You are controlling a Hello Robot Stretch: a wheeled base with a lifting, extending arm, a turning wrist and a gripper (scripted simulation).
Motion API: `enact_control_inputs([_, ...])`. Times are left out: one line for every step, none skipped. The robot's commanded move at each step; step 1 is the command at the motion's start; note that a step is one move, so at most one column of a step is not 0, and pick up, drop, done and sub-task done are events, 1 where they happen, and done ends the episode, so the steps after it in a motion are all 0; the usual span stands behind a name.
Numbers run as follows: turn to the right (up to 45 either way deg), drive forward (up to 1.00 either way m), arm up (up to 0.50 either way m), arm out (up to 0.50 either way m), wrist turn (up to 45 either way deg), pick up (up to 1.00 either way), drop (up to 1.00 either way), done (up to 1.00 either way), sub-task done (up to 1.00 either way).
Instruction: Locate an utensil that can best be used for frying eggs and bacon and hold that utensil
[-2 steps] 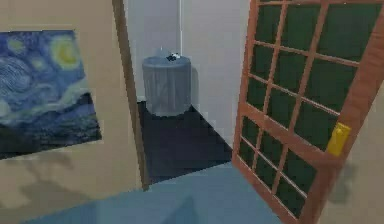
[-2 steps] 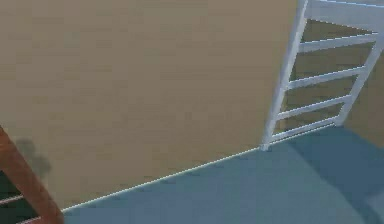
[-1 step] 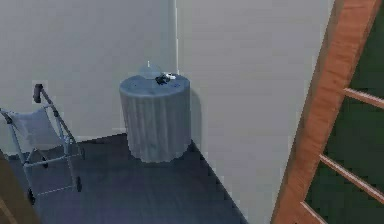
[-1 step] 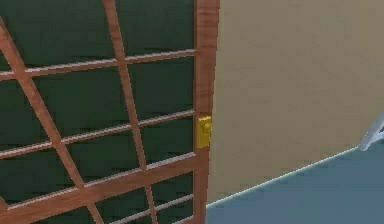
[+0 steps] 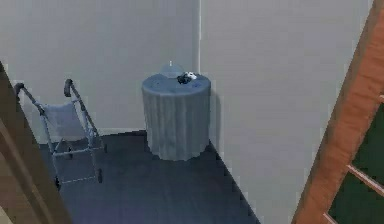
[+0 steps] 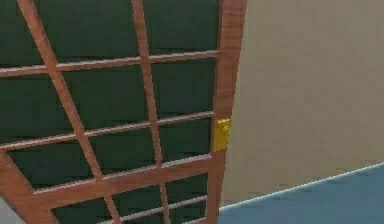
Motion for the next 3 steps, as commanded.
enact_control_inputs([0.0, 0.35, 0.0, 0.0, 0.0, 0.0, 0.0, 0.0, 0.0])
enact_control_inputs([-15.0, 0.0, 0.0, 0.0, 0.0, 0.0, 0.0, 0.0, 0.0])
enact_control_inputs([0.0, 0.3, 0.0, 0.0, 0.0, 0.0, 0.0, 0.0, 0.0])
